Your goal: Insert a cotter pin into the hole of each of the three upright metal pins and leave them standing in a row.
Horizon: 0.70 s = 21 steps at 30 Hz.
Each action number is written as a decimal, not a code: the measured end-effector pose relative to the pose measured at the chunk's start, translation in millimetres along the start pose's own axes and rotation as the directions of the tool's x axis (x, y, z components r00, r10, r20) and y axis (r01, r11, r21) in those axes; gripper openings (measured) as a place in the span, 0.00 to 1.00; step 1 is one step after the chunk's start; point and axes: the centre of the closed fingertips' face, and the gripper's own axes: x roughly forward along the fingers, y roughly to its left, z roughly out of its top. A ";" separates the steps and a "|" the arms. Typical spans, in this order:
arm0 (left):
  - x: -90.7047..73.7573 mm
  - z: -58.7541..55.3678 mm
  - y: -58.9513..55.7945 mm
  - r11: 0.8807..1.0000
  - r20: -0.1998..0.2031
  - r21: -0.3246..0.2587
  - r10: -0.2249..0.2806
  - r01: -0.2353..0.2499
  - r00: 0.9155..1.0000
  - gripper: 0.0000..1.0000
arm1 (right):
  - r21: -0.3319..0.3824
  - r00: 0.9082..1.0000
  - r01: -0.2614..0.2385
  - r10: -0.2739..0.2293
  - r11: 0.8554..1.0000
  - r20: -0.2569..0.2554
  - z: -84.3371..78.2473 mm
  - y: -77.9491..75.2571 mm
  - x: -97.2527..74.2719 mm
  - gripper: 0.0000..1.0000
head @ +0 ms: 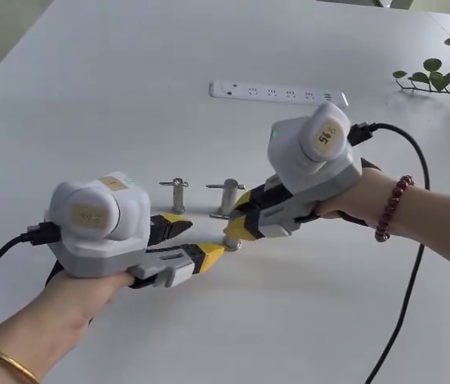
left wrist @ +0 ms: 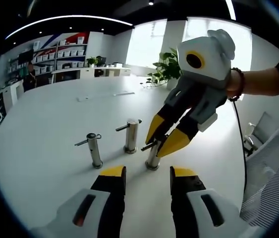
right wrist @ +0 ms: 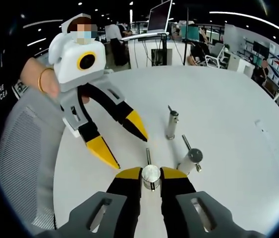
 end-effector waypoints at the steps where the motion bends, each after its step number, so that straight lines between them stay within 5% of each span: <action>1: -1.6 0.7 0.2 1.000 0.002 0.001 0.001 -0.001 1.000 0.34 | 0.001 1.000 -0.002 0.002 1.000 0.004 0.2 0.4 -0.3 0.09; 13: -17.5 6.5 4.6 0.999 0.018 0.031 0.020 -0.021 1.000 0.36 | -0.021 1.000 -0.028 0.027 0.999 -0.006 -4.3 4.1 -6.9 0.08; 21: -28.1 13.3 5.2 0.997 0.032 0.073 0.035 -0.037 0.999 0.36 | -0.038 1.000 -0.010 0.009 0.999 -0.022 -13.2 -11.2 -19.9 0.08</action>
